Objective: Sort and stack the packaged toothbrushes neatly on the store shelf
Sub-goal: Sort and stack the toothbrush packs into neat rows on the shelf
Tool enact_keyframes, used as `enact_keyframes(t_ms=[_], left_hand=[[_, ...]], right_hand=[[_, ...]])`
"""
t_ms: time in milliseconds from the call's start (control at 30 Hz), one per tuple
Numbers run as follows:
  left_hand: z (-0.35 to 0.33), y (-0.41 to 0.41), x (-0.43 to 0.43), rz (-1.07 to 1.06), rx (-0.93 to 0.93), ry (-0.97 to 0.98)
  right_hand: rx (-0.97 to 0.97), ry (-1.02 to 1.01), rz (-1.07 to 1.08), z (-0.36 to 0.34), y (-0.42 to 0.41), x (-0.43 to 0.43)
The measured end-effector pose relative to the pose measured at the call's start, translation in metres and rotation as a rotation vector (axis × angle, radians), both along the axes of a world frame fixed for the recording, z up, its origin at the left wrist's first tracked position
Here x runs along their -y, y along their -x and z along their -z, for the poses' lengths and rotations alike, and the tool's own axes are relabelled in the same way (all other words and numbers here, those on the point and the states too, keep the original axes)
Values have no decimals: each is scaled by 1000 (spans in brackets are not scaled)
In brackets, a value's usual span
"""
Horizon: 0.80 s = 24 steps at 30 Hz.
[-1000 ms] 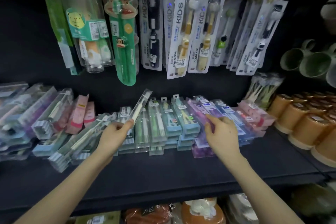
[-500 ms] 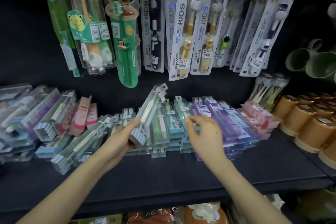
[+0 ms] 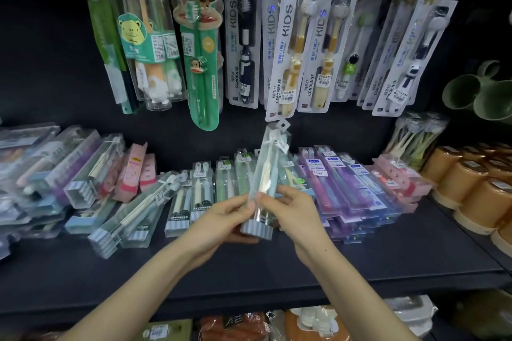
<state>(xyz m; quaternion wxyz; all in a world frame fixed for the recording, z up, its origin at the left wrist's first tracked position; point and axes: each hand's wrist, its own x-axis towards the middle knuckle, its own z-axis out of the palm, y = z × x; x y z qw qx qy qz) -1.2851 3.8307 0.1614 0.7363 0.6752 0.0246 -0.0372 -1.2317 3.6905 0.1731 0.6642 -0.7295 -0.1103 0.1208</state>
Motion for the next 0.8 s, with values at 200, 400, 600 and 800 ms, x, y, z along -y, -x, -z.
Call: enact_keyframes(t_ms=[200,400,600,800], left_hand=[[16,2,-32,-248,169,-840],[35,15,-101,-654,-16,-1509],[39,20,-130,-538,-201,-1630],[37,23,-147,-530,-185,-1492]], right_hand=[[101,352,177,8,-8,28],[377,745,91,7,-2,11],[464,803,15,3,-18,-52],[476,808,26,7,-25,-89]])
